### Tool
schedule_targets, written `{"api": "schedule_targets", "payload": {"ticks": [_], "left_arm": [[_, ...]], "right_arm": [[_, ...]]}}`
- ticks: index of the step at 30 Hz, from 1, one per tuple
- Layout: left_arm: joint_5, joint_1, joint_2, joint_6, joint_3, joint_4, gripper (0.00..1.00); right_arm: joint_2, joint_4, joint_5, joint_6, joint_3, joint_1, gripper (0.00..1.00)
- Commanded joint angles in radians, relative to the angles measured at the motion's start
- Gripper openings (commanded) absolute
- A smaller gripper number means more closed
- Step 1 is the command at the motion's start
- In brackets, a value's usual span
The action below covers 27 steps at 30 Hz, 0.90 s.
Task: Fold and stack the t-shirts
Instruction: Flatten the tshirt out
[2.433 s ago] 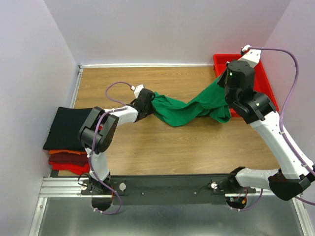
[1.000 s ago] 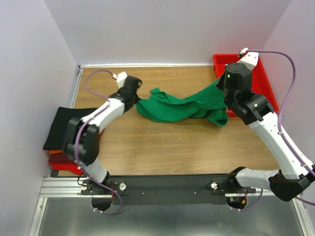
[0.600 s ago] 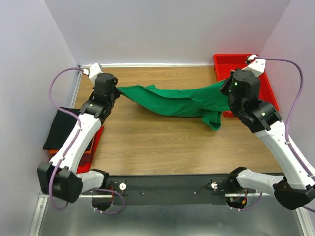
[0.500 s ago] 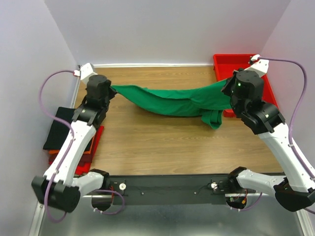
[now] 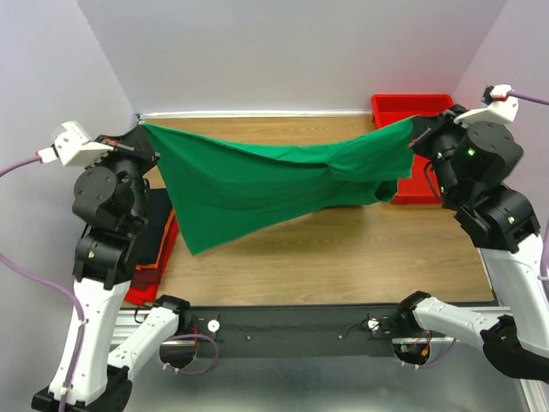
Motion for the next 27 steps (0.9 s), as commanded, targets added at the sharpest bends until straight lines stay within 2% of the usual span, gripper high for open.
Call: {"api": "schedule_targets", "payload": {"ticks": [1, 3, 4, 6, 7, 8, 10, 11, 13, 14, 15, 18, 20, 22, 24, 26, 27], "left_arm": [[-0.014, 0.008, 0.113, 0.011, -0.053, 0.104, 0.00], [0.006, 0.008, 0.172, 0.000, -0.070, 0.207, 0.00], [0.007, 0.011, 0.249, -0.007, -0.071, 0.232, 0.00], [0.018, 0.013, 0.333, -0.003, -0.061, 0.326, 0.00], [0.023, 0.025, 0.418, -0.001, -0.047, 0.368, 0.00], [0.052, 0.031, 0.458, 0.009, -0.010, 0.441, 0.00], [0.124, 0.060, 0.538, 0.037, 0.040, 0.506, 0.00], [0.142, 0.091, 0.617, 0.036, 0.079, 0.514, 0.00], [0.196, 0.114, 0.696, 0.055, 0.252, 0.482, 0.00], [0.219, 0.132, 0.768, 0.058, 0.325, 0.450, 0.00], [0.256, 0.143, 0.796, 0.063, 0.470, 0.386, 0.00], [0.299, 0.168, 0.838, 0.086, 0.641, 0.359, 0.00], [0.317, 0.177, 0.835, 0.109, 0.705, 0.358, 0.00], [0.325, 0.179, 0.824, 0.109, 0.716, 0.338, 0.00], [0.333, 0.180, 0.801, 0.100, 0.650, 0.344, 0.00], [0.324, 0.180, 0.758, 0.089, 0.580, 0.350, 0.00], [0.316, 0.182, 0.741, 0.074, 0.497, 0.349, 0.00]], "right_arm": [[0.143, 0.056, -0.043, -0.032, 0.001, -0.009, 0.01], [0.234, 0.108, -0.099, -0.051, 0.004, -0.017, 0.01], [0.280, 0.167, -0.144, -0.057, 0.027, -0.053, 0.01], [0.430, 0.212, -0.298, -0.043, 0.070, -0.107, 0.01], [0.477, 0.256, -0.334, -0.036, 0.142, -0.147, 0.01], [0.582, 0.272, -0.372, -0.037, 0.185, -0.161, 0.01], [0.682, 0.291, -0.391, -0.040, 0.302, -0.190, 0.01], [0.724, 0.292, -0.403, -0.048, 0.430, -0.198, 0.00], [0.826, 0.292, -0.425, -0.066, 0.556, -0.209, 0.01], [0.846, 0.291, -0.423, -0.089, 0.681, -0.209, 0.01], [0.874, 0.292, -0.419, -0.099, 0.731, -0.210, 0.01], [0.880, 0.297, -0.384, -0.131, 0.891, -0.212, 0.01], [0.861, 0.309, -0.371, -0.151, 0.914, -0.213, 0.01], [0.813, 0.337, -0.356, -0.155, 0.870, -0.213, 0.01], [0.773, 0.349, -0.347, -0.149, 0.793, -0.215, 0.01], [0.709, 0.360, -0.338, -0.123, 0.646, -0.213, 0.01], [0.684, 0.360, -0.325, -0.111, 0.594, -0.213, 0.01]]}}
